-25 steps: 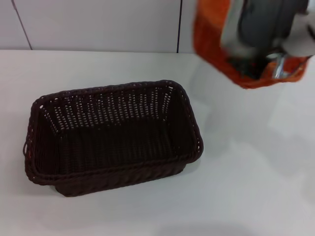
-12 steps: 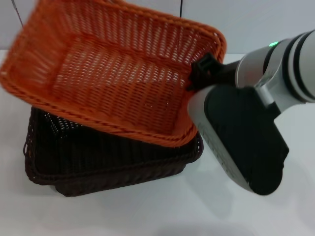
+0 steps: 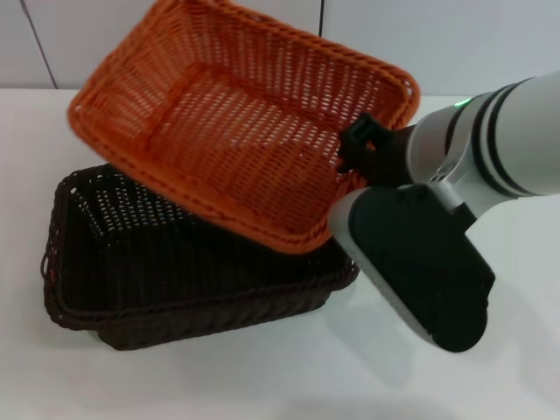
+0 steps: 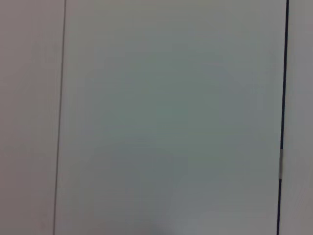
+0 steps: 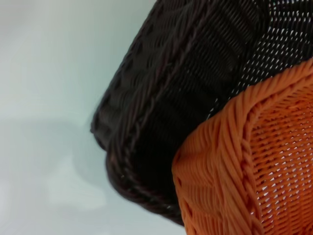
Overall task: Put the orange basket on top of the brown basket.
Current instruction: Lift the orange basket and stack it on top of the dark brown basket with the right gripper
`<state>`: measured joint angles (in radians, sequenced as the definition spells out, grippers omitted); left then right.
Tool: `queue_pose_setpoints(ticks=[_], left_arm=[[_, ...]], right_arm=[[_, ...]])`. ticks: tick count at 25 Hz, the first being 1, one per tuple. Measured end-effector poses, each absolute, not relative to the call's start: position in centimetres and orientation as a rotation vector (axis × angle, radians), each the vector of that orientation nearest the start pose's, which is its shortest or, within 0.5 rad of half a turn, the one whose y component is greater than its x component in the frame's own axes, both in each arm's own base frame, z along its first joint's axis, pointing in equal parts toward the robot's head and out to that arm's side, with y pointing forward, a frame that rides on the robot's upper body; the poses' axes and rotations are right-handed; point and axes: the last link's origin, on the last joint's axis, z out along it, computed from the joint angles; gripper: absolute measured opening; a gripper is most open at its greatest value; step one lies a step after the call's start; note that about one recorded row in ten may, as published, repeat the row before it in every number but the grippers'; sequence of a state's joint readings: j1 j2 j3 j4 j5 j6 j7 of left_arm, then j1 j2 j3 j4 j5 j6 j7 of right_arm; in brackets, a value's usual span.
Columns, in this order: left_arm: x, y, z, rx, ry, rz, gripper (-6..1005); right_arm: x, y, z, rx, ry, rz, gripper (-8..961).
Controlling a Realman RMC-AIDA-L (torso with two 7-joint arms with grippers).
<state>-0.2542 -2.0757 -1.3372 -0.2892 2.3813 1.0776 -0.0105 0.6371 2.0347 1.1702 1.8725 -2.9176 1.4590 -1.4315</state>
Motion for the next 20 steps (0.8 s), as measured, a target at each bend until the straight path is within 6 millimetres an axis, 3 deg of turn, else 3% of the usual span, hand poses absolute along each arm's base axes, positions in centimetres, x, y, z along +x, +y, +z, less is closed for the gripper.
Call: queue_pose_setpoints(ticks=[10, 20], left_arm=[[-39.9, 29.2, 4.3, -1.159, -0.692, -0.521, 826], [-40.0, 29.5, 4.2, -1.168, -0.705, -0.511, 826]], right_arm=[[5.2, 30.5, -4.3, -2.246, -1.463, -0.936, 165], [5.5, 30.8, -4.8, -2.325, -1.251, -0.885, 166]])
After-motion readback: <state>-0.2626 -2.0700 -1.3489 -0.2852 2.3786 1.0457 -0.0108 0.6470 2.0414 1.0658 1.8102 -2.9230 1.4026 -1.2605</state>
